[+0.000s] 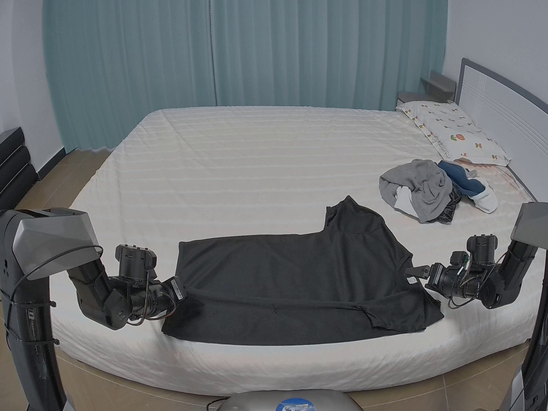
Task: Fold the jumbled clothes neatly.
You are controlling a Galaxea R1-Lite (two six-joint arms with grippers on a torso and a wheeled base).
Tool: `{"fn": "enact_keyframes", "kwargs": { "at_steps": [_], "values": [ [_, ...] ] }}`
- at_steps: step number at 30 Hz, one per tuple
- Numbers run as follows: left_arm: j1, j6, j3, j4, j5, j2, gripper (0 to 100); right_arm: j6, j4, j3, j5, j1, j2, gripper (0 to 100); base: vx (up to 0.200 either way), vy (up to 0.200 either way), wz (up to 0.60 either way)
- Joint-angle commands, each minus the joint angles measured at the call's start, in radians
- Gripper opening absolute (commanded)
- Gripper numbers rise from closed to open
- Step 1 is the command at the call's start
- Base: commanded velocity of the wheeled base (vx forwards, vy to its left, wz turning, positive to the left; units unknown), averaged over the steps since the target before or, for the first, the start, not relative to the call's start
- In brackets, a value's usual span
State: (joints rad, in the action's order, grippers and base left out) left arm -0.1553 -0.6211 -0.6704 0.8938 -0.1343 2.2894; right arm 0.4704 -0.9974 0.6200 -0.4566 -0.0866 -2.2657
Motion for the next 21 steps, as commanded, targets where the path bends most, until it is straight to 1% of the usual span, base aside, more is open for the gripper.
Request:
{"fn": "enact_keyframes", "kwargs": {
  "at_steps": [1, 5, 9, 14, 15, 18, 21],
  "values": [
    [0.000, -0.002, 0.000, 0.000, -0.001, -0.002, 0, -0.013, -0.006, 0.001, -0.001, -0.005, -0.038, 100, 0.000, 0.000, 0.00],
    [0.000, -0.020, -0.001, 0.000, -0.001, -0.002, 0, -0.023, -0.007, 0.004, -0.002, -0.004, -0.057, 100, 0.000, 0.000, 0.00],
    [0.000, -0.022, 0.000, 0.000, -0.002, -0.002, 0, -0.069, -0.010, 0.009, -0.004, -0.004, -0.081, 100, 0.000, 0.000, 0.00],
    [0.000, -0.022, 0.000, 0.000, -0.002, -0.002, 0, -0.081, -0.010, 0.007, -0.004, -0.002, -0.083, 100, 0.000, 0.000, 0.00],
    [0.000, -0.022, 0.000, 0.000, -0.002, -0.002, 0, -0.090, -0.010, 0.006, -0.002, -0.002, -0.083, 0, 0.000, 0.000, 0.00],
    [0.000, -0.022, 0.000, 0.000, -0.002, -0.001, 0, -0.116, -0.012, -0.002, -0.004, -0.004, -0.086, 0, 0.000, 0.000, 0.00],
    [0.000, -0.022, 0.000, 0.000, -0.002, -0.002, 0, -0.147, -0.044, -0.017, -0.004, -0.007, -0.092, 0, 0.000, 0.000, 0.00]
  ]
}}
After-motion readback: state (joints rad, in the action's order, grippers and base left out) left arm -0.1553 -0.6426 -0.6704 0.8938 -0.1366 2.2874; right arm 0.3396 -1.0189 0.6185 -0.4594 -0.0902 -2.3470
